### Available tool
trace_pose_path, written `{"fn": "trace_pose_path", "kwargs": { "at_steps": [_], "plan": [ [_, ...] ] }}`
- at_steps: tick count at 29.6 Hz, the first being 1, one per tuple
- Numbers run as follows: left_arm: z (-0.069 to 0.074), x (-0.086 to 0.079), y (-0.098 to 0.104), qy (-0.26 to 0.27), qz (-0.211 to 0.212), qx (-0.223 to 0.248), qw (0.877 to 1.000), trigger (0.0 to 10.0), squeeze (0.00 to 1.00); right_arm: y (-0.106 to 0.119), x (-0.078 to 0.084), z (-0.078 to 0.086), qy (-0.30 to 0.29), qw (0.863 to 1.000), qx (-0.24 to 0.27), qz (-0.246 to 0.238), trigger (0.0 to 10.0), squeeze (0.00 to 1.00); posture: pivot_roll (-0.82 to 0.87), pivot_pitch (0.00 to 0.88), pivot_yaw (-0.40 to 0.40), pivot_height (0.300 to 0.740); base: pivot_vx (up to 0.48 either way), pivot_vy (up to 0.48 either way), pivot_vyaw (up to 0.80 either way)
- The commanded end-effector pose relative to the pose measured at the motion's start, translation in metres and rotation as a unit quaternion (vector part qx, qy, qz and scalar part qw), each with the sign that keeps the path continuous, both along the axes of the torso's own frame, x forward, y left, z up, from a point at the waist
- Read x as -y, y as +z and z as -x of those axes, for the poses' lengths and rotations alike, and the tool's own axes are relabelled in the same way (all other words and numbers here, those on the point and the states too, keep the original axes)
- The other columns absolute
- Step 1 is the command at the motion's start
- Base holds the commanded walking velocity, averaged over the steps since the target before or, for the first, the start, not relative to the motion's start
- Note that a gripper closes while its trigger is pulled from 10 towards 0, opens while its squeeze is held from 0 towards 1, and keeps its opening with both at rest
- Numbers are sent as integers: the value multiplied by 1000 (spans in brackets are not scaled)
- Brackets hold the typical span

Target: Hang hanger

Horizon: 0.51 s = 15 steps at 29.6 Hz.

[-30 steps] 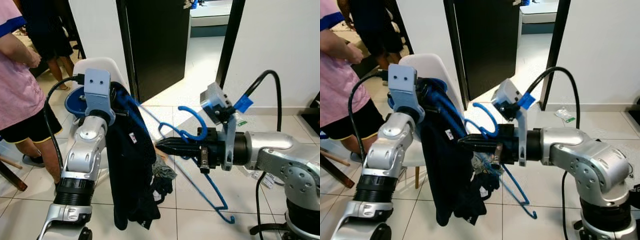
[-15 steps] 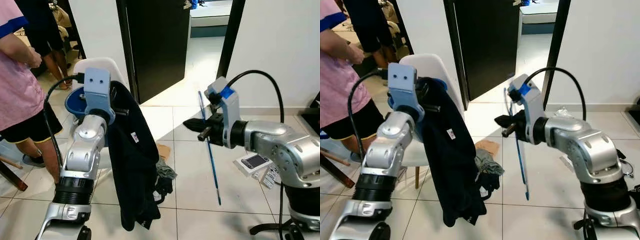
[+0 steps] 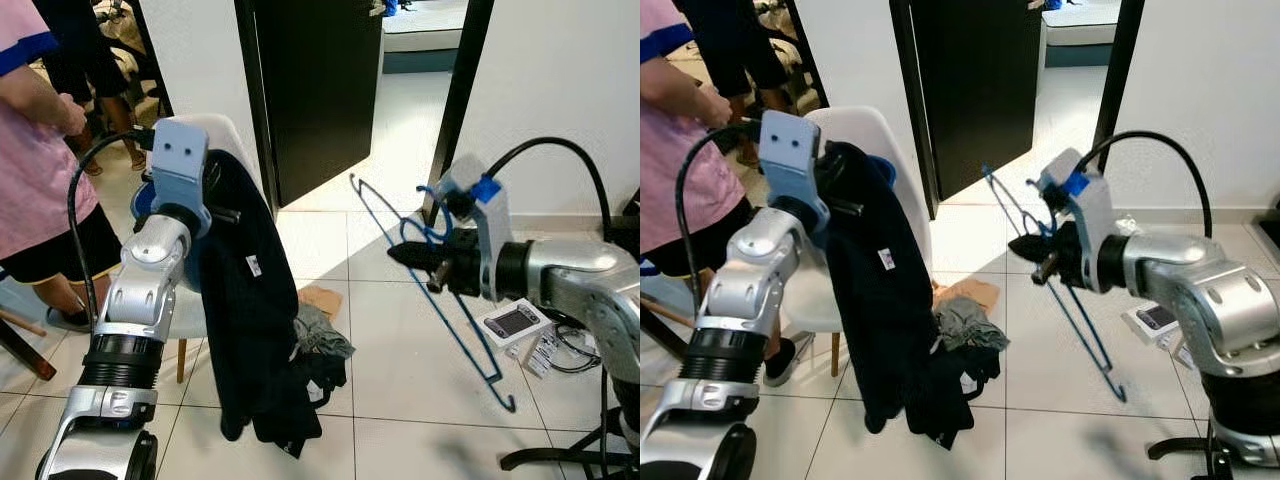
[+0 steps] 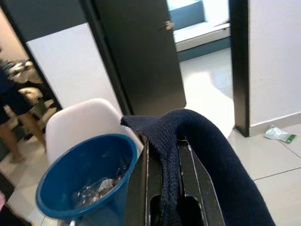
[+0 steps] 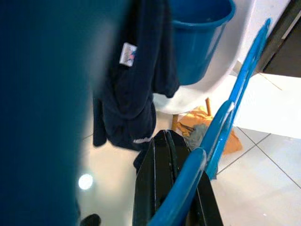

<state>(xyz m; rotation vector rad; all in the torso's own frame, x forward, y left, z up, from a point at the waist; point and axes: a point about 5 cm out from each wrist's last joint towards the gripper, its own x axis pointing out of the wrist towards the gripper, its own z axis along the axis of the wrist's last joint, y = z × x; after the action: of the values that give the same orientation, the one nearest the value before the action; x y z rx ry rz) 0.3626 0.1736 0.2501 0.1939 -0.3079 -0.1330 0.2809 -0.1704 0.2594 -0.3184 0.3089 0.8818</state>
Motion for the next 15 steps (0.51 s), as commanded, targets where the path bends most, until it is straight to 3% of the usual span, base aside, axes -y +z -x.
{"fn": "trace_pose_path", "kwargs": {
  "at_steps": [1, 3, 4, 5, 7, 9, 10, 11, 12, 14, 15],
  "plan": [
    [0, -6, 6, -14, 6, 16, 1000, 10000, 0, 2, -5, 5, 29, 1000, 8, -1, 10000, 0, -58, 0, 55, 740, 0, 0, 0],
    [0, -6, 6, -14, 6, 16, 1000, 10000, 0, 2, -5, 5, 29, 1000, 8, -1, 10000, 0, -58, 0, 55, 740, 0, 0, 0],
    [3, -4, 2, -60, 67, 8, 996, 10000, 0, 5, -6, 4, 32, 999, 23, -13, 10000, 0, -58, 0, 55, 740, 0, 0, 0],
    [3, -4, 2, -60, 67, 8, 996, 10000, 0, 5, -6, 4, 32, 999, 23, -13, 10000, 0, -58, 0, 55, 740, 0, 0, 0],
    [9, -4, -1, -115, 132, 6, 985, 10000, 0, 10, -6, 2, 32, 998, 40, -29, 10000, 0, -58, 0, 55, 740, 0, 0, 0],
    [11, -7, -4, -128, 154, 6, 980, 10000, 0, 12, -6, 0, 29, 998, 48, -35, 10000, 0, -58, 0, 55, 740, 0, 0, 0],
    [12, -23, -22, -91, 167, -16, 982, 10000, 0, 10, -4, -11, -5, 998, 59, -26, 10000, 0, -40, 0, 56, 740, 0, 0, 0],
    [12, -28, -30, -71, 166, -28, 983, 10000, 0, 7, -4, -16, -23, 998, 62, -19, 10000, 0, -40, 0, 56, 740, 0, 0, 0],
    [12, -28, -30, -71, 166, -28, 983, 10000, 0, 7, -4, -16, -23, 998, 62, -19, 10000, 0, -40, 0, 56, 740, 0, 0, 0],
    [13, -34, -52, -38, 149, -60, 986, 10000, 0, 0, 0, -30, -87, 993, 76, -17, 10000, 0, -28, 0, 55, 740, 0, 0, 0],
    [15, -35, -70, -21, 128, -88, 988, 10000, 0, -5, 7, -41, -139, 986, 74, -52, 10000, 0, -17, 0, 56, 740, 0, 0, 0]
  ]
}}
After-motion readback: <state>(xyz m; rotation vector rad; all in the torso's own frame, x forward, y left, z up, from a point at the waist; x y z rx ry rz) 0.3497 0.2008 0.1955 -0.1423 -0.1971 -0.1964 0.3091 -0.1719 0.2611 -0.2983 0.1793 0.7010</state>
